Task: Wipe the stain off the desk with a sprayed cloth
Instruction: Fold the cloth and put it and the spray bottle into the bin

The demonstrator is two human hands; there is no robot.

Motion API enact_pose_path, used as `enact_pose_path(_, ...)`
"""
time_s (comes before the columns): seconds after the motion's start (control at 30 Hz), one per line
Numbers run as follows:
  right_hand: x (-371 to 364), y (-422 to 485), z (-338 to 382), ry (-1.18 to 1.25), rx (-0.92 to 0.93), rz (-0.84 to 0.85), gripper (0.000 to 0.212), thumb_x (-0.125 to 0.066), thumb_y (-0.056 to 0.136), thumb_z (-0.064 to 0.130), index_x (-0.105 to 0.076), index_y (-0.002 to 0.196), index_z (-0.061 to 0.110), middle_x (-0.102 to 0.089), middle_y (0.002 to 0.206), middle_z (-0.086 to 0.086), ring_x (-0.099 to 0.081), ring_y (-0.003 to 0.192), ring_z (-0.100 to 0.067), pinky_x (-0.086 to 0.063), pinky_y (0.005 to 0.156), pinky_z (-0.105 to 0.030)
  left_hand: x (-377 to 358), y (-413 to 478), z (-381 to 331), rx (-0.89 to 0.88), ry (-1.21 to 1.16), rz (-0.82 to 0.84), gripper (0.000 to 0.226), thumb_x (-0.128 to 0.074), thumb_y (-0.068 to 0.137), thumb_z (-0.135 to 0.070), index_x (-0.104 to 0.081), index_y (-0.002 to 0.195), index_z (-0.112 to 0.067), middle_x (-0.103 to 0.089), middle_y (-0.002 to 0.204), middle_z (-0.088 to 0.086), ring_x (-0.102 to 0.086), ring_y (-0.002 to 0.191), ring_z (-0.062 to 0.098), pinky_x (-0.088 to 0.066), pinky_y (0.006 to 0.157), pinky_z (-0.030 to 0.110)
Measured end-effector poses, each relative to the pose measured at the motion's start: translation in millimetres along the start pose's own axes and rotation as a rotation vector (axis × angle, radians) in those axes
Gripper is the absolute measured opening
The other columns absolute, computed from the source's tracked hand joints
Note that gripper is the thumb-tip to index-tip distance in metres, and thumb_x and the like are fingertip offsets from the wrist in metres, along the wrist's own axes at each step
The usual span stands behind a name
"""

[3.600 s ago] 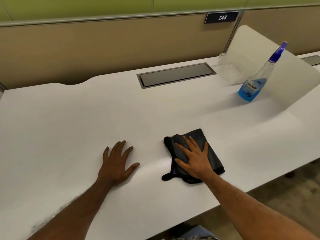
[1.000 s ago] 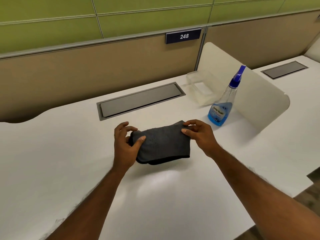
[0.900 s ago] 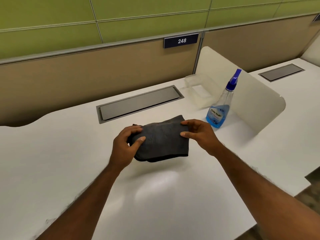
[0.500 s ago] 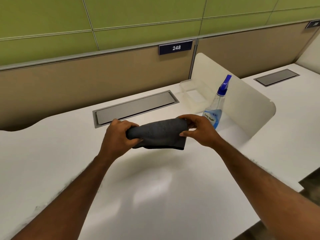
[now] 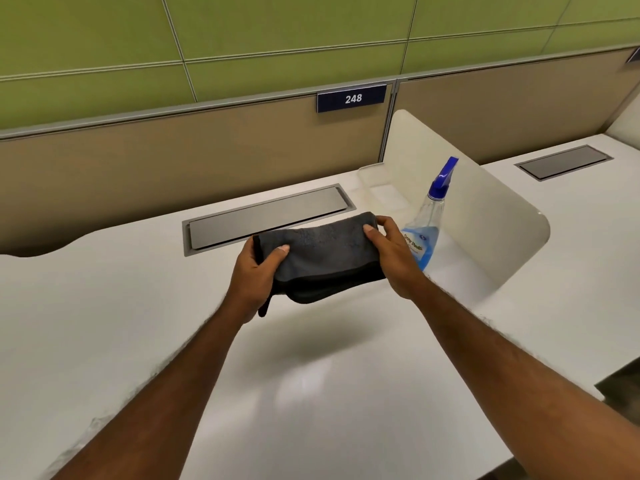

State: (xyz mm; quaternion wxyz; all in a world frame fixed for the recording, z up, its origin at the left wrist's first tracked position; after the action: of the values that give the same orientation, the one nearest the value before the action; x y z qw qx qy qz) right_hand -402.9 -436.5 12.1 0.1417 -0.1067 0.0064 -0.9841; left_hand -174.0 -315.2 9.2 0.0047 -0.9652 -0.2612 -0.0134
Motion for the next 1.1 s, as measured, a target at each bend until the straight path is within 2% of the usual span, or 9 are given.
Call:
enact_pose_path(0.13,-2,1,-10,0.013,-0.091,0.006,0.040,-0.048,0.096,0.048,-0.047,0.130,0.027,-0.054,0.115,0.009,-0.055,0.102,-0.012,-0.048,0.061,-0.008,1,0,4,0.052,0.131,-0.074,0.023,-0.067,0.089,-0.032,-0.058,0.110,-0.026,-0.069,0.110,-0.005,-0.066,0.102,0.015,-0.056,0.086,0.031)
enact_pose_path(0.23,-4,-2,-7,-0.146,-0.033,0.096,0.058,-0.062,0.092,0.039,-0.039,0.141,0.020,-0.054,0.125,0.004,-0.057,0.103,-0.014,-0.049,0.060,-0.005,0,-2,-5,0.012,0.216,-0.091,0.030,-0.065,0.091,-0.033,-0.056,0.116,-0.019,-0.064,0.108,-0.002,-0.063,0.088,0.007,-0.050,0.050,0.010)
enact_pose_path(0.33,-3,-2,7,-0.433,0.067,0.078,0.063,-0.062,0.092,0.041,-0.035,0.144,0.017,-0.053,0.137,-0.005,-0.057,0.116,-0.023,-0.050,0.078,-0.016,-3,1,-17,-0.022,0.315,-0.055,0.028,-0.061,0.092,-0.035,-0.051,0.111,-0.017,-0.062,0.103,0.001,-0.065,0.068,0.015,-0.047,0.036,0.020)
enact_pose_path(0.5,5,7,46,-0.567,0.157,0.019,0.065,-0.056,0.094,0.043,-0.031,0.146,0.014,-0.050,0.143,-0.009,-0.053,0.124,-0.027,-0.045,0.101,-0.034,-19,12,-57,-0.142,0.457,-0.067,0.028,-0.057,0.094,-0.037,-0.045,0.105,-0.015,-0.061,0.100,0.006,-0.066,0.076,0.027,-0.055,0.055,0.036)
enact_pose_path(0.63,24,26,89,-0.553,0.273,-0.060,0.054,-0.062,0.093,0.030,-0.040,0.139,0.014,-0.058,0.132,-0.007,-0.057,0.112,-0.022,-0.043,0.086,-0.026,-41,29,-92,-0.206,0.471,-0.099,0.032,-0.057,0.092,-0.036,-0.047,0.111,-0.012,-0.061,0.104,0.005,-0.062,0.096,0.034,-0.052,0.076,0.039)
enact_pose_path(0.77,49,61,120,-0.585,0.274,-0.063,0.050,-0.060,0.091,0.025,-0.042,0.136,0.015,-0.058,0.119,-0.002,-0.051,0.095,-0.013,-0.039,0.070,-0.017,-68,60,-123,-0.221,0.494,-0.104,0.033,-0.056,0.093,-0.037,-0.045,0.109,-0.010,-0.060,0.107,0.010,-0.062,0.091,0.031,-0.054,0.075,0.040)
enact_pose_path(0.93,83,111,157,-0.565,0.292,0.007,0.033,-0.048,0.092,0.023,-0.054,0.121,0.010,-0.063,0.108,-0.010,-0.058,0.089,-0.022,-0.050,0.071,-0.035,-107,107,-152,-0.205,0.536,-0.130,0.041,-0.056,0.093,-0.037,-0.046,0.119,-0.008,-0.060,0.116,0.012,-0.060,0.092,0.027,-0.054,0.076,0.038)
enact_pose_path(1.03,106,144,170,-0.500,0.269,0.071,0.022,-0.048,0.093,0.016,-0.054,0.113,0.009,-0.060,0.091,-0.011,-0.056,0.068,-0.022,-0.047,0.047,-0.032,-132,138,-166,-0.214,0.552,-0.146,0.045,-0.057,0.092,-0.038,-0.047,0.122,-0.007,-0.060,0.120,0.012,-0.059,0.093,0.025,-0.051,0.077,0.035)
enact_pose_path(1.1,119,166,168,-0.465,0.226,0.107,0.022,-0.050,0.095,0.013,-0.050,0.118,0.012,-0.059,0.093,-0.009,-0.059,0.070,-0.021,-0.050,0.045,-0.031,-149,160,-168,-0.186,0.525,-0.133,0.047,-0.058,0.090,-0.038,-0.048,0.124,-0.008,-0.061,0.121,0.011,-0.065,0.096,0.030,-0.058,0.081,0.043)
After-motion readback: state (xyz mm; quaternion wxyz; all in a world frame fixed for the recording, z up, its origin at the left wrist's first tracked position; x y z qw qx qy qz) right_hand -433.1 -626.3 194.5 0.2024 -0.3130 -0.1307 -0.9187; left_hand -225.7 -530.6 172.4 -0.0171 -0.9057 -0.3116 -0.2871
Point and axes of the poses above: each hand's wrist, its own y-axis towards the middle knuckle, its own x-axis out of the back of the hand, z = x × y, the point moved 8 cm from there along y, towards the middle knuckle
